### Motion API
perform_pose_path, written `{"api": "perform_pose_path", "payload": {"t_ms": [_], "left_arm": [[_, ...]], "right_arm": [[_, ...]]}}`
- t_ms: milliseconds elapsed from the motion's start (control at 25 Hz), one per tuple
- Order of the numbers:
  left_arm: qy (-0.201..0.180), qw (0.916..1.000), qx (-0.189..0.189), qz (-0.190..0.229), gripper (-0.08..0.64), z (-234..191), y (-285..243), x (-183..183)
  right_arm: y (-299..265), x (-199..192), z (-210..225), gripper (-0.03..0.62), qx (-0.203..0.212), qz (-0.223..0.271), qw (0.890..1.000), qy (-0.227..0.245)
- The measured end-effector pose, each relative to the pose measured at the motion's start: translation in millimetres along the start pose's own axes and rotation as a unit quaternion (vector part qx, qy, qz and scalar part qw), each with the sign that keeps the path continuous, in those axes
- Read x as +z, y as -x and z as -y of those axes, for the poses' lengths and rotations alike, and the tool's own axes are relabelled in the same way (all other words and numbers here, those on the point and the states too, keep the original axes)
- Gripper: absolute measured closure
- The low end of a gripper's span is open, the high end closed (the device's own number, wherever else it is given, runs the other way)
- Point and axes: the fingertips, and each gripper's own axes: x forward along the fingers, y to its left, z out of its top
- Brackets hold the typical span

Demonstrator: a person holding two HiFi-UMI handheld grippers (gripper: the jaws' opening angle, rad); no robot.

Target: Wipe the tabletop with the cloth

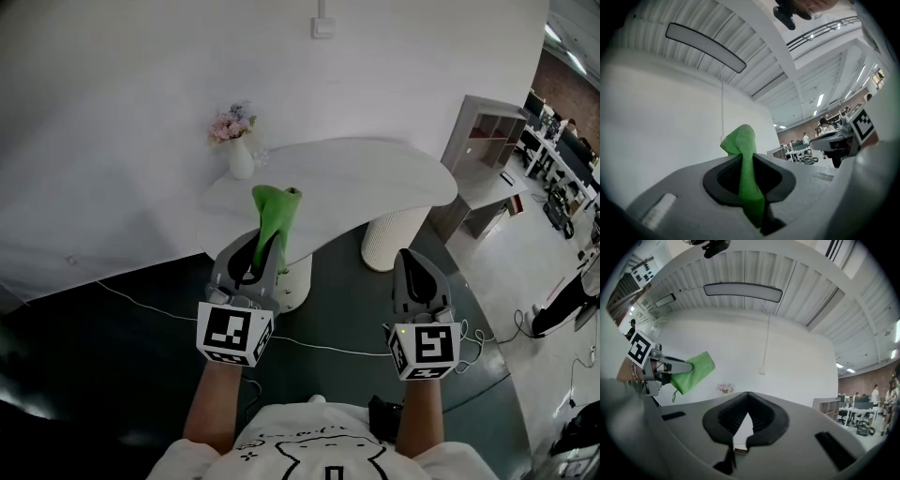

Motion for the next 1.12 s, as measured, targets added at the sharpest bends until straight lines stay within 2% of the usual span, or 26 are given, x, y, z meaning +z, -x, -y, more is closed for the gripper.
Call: {"api": "perform_pose_path", "payload": {"t_ms": [280, 720, 960, 1120], "left_arm": [[0.006, 0.9999, -0.004, -0.012, 0.505, 22, -41, -12], [0.014, 0.9996, -0.017, -0.015, 0.505, 39, -116, -30], [0.031, 0.9994, -0.001, -0.018, 0.505, 29, -171, -50], [0.029, 0.9993, 0.004, -0.024, 0.505, 23, -212, -65]], "right_arm": [[-8, -20, 33, 0.598, 0.0, -0.01, 1.0, -0.001], [-32, -52, 104, 0.598, -0.043, -0.026, 0.999, -0.014], [-78, -68, 136, 0.598, -0.038, -0.029, 0.999, -0.007], [-116, -82, 165, 0.598, -0.04, -0.029, 0.999, -0.014]]}}
